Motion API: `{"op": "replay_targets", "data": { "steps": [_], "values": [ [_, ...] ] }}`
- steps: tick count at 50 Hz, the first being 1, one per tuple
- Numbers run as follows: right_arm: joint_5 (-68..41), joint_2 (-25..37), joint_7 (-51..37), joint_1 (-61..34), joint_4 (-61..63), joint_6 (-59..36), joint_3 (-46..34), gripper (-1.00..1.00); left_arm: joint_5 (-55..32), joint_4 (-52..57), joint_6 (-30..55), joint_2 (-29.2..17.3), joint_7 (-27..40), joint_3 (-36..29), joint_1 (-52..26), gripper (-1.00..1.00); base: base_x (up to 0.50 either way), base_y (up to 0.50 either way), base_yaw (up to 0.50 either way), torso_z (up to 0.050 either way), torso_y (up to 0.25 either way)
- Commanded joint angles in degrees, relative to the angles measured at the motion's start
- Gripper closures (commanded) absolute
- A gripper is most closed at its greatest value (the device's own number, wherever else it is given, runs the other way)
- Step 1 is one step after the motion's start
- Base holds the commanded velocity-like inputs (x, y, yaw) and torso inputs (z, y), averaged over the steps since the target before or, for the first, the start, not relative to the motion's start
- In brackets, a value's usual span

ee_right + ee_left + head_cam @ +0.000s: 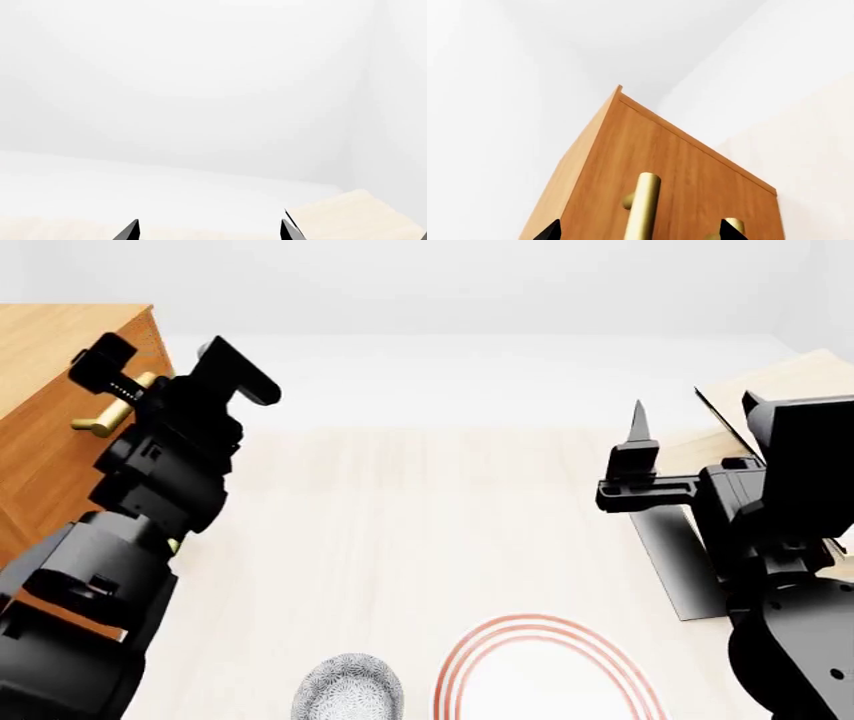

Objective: Open the top drawer of the cabinet and put the bowl in it.

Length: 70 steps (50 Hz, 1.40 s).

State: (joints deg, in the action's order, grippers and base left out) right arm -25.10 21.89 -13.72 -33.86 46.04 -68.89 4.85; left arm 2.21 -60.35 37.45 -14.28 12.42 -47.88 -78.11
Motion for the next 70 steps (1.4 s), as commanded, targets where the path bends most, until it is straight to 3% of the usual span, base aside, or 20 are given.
{"op": "replay_targets", "data": {
  "steps": [1, 17, 66, 67, 70],
  "values": [
    [-0.2, 0.1, -0.2, 0.4, -0.1, 0.4, 0.1, -1.00, -0.4, -4.6, -2.3, 0.6, 1.0, 0.7, -0.9, -1.00, 0.00, 0.00, 0.00, 0.000, 0.000],
    [-0.3, 0.4, -0.4, 1.0, -0.5, 1.2, 0.0, -1.00, -0.8, -14.1, -7.5, 2.7, 2.0, 1.0, -2.6, -1.00, 0.00, 0.00, 0.00, 0.000, 0.000],
    [0.1, 0.7, -1.3, 2.1, -3.1, 4.1, -2.0, -1.00, -2.4, -14.6, -5.9, 0.3, 4.0, 2.5, -0.7, -1.00, 0.00, 0.00, 0.00, 0.000, 0.000],
    [0.0, 0.7, -1.3, 2.0, -3.2, 4.1, -2.0, -1.00, -2.5, -14.6, -5.9, 0.3, 4.0, 2.5, -0.7, 1.00, 0.00, 0.00, 0.00, 0.000, 0.000],
    [0.0, 0.7, -1.3, 2.2, -3.1, 4.2, -2.0, -1.00, -2.6, -14.6, -6.0, 0.3, 4.2, 2.8, -0.7, 1.00, 0.00, 0.00, 0.00, 0.000, 0.000]
  ]
}}
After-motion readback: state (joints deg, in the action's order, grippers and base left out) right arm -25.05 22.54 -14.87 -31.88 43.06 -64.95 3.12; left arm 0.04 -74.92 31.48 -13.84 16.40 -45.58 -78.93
